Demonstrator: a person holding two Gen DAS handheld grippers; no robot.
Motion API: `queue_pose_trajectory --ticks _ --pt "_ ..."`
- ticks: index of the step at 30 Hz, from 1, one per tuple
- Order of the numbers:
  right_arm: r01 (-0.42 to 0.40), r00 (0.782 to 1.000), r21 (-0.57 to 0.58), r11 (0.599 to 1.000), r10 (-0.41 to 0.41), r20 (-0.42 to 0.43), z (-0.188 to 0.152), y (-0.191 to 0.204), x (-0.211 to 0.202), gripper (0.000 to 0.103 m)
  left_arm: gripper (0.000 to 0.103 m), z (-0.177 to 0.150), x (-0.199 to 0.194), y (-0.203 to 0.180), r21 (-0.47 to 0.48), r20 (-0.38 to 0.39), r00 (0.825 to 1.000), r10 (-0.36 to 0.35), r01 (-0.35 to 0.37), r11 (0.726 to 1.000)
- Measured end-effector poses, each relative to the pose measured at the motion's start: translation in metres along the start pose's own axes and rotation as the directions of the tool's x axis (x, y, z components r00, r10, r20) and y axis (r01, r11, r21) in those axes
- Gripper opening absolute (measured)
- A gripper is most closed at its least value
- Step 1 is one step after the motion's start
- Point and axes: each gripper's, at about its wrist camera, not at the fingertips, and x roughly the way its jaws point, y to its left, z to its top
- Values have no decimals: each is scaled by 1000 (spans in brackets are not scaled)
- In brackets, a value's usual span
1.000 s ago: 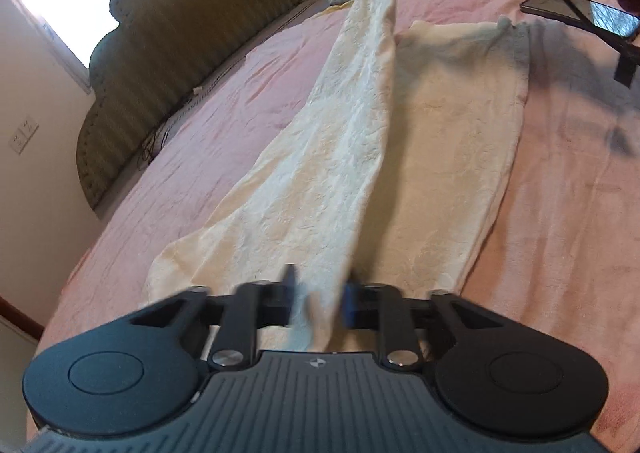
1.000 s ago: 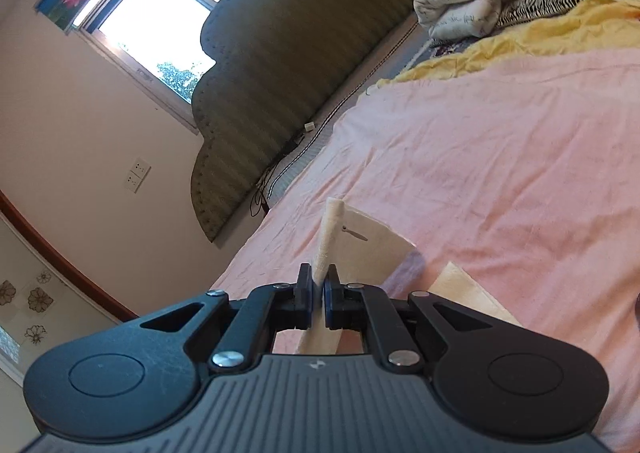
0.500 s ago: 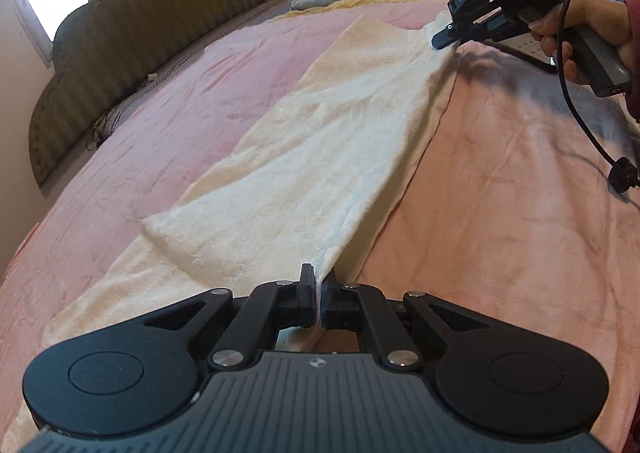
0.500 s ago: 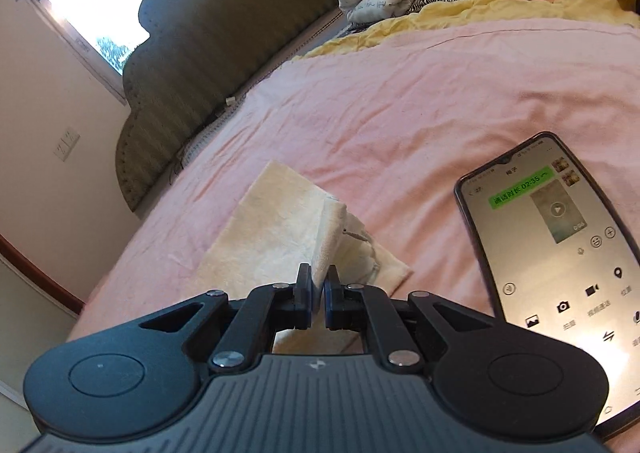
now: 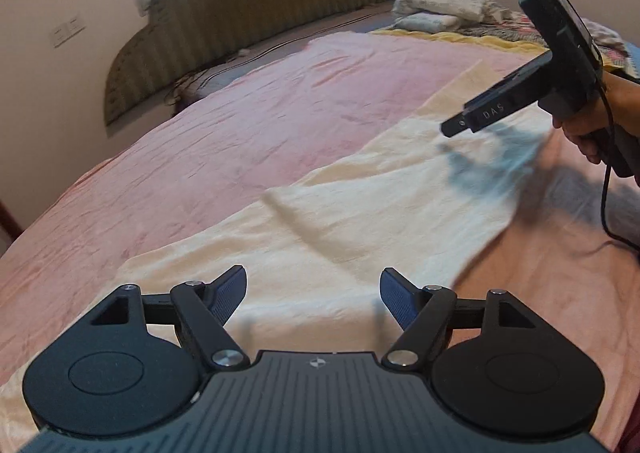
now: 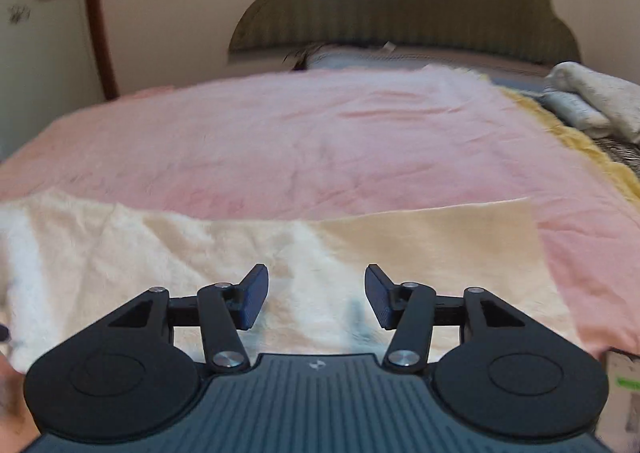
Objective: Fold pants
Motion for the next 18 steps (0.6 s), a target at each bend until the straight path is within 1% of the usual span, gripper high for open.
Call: queue_pose_trajectory --ticks 2,3,4,5,6,7,8,9,10,11,12,13,14,15,16,17,18 --pt "63 995 -42 997 -66 -69 7 -4 36 53 77 -9 -3 24 -52 -41 997 62 -64 997" --pt "92 993 -25 995 -94 -77 10 -14 49 53 77 -16 -7 40 -84 -59 994 90 -94 992" --pt "120 991 32 992 -117 -67 13 -25 54 57 77 -24 -12 55 -114 -74 990 121 -129 985" --pt "171 984 90 981 -165 -65 18 -31 52 57 77 -30 -16 68 -142 -89 984 153 -164 976" --pt "215 977 116 970 -213 -34 21 -27 42 59 77 -37 -21 81 -169 -101 978 183 -198 966" --pt "188 981 98 977 -191 22 23 -15 30 59 77 -45 -26 96 -202 -119 969 217 -237 950" --pt "114 992 60 992 -117 54 24 2 19 59 77 -51 -30 107 -226 -136 961 240 -266 937" --pt "8 999 12 1000 -8 52 24 21 13 59 77 -56 -33 118 -247 -153 955 256 -287 925" --pt "-136 990 -42 990 137 19 24 44 10 58 77 -63 -37 130 -273 -171 947 271 -310 911" --pt "-247 969 -81 966 246 -25 23 63 11 57 77 -67 -40 139 -292 -185 940 285 -330 898" --pt "-340 940 -121 933 332 -83 22 84 15 57 77 -73 -43 149 -308 -199 933 300 -350 885" --pt "-399 915 -161 903 378 -143 21 103 22 57 77 -76 -46 155 -318 -212 926 314 -369 873" --pt "-411 907 -197 890 378 -184 20 116 32 57 77 -80 -49 161 -328 -222 919 327 -386 862" --pt "-379 919 -241 894 332 -213 22 126 46 57 77 -84 -52 166 -338 -229 913 338 -400 852" --pt "-321 940 -296 900 265 -213 24 133 62 57 78 -88 -52 170 -341 -233 910 343 -406 848" --pt "-306 948 -312 899 260 -183 30 132 72 63 78 -92 -52 175 -338 -242 905 350 -417 844" --pt "-280 956 -282 918 239 -171 40 127 83 63 78 -97 -52 179 -331 -266 891 369 -443 833"
